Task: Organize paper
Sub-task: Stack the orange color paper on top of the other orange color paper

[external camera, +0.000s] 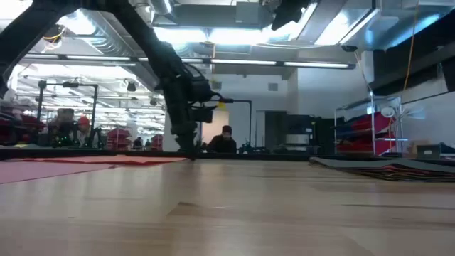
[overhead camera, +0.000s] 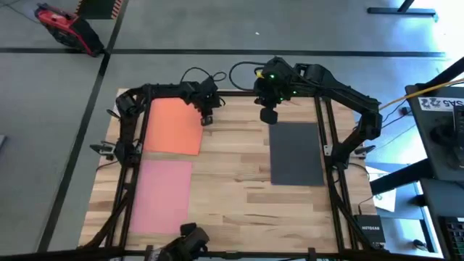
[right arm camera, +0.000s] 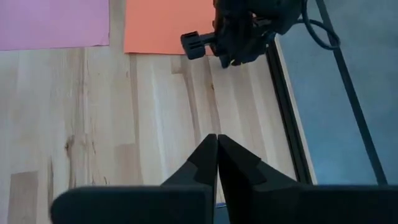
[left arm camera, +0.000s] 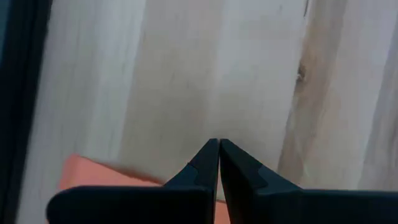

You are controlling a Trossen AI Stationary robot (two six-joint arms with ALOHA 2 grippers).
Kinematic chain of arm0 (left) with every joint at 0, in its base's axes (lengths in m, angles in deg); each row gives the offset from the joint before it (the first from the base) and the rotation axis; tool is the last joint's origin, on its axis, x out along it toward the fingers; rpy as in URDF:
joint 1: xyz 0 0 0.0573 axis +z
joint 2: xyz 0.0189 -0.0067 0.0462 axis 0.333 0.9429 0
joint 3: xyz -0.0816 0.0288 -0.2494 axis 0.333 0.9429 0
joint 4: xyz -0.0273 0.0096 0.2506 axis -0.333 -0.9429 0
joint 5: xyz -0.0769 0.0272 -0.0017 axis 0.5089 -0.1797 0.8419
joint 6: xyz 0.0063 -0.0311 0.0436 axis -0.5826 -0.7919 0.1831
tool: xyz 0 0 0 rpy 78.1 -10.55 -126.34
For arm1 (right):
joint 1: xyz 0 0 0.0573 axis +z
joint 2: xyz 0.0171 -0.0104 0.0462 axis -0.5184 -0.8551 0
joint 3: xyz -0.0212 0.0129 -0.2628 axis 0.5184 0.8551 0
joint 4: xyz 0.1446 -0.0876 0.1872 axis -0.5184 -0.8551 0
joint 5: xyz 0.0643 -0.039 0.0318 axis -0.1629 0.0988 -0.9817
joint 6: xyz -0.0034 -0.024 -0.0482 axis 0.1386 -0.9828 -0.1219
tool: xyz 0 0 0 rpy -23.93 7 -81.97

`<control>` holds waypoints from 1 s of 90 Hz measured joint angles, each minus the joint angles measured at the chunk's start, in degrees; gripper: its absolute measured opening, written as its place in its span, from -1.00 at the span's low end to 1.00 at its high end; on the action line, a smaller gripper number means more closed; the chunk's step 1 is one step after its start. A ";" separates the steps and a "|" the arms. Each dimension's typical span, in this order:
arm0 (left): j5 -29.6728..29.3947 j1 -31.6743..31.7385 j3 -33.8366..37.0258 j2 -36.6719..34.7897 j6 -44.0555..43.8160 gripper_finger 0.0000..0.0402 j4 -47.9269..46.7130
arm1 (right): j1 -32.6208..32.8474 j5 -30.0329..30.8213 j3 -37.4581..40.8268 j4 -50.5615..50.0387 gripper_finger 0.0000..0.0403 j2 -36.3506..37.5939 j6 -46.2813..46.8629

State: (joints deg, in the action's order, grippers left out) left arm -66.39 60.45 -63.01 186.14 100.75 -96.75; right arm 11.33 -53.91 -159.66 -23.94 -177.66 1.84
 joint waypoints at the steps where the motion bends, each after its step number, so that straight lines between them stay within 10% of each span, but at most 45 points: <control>1: -0.06 0.03 0.00 0.00 -0.03 -1.00 -0.04 | 0.00 0.00 0.00 0.00 -1.00 0.00 0.00; 90: 1.13 2.04 0.47 -3.69 1.84 -1.00 -5.37 | 0.00 0.00 0.00 -0.07 -1.00 -0.02 -0.04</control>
State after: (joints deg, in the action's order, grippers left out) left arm -65.26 62.49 -62.54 182.45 102.60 -102.12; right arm 11.33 -53.91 -159.66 -24.00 -177.68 1.80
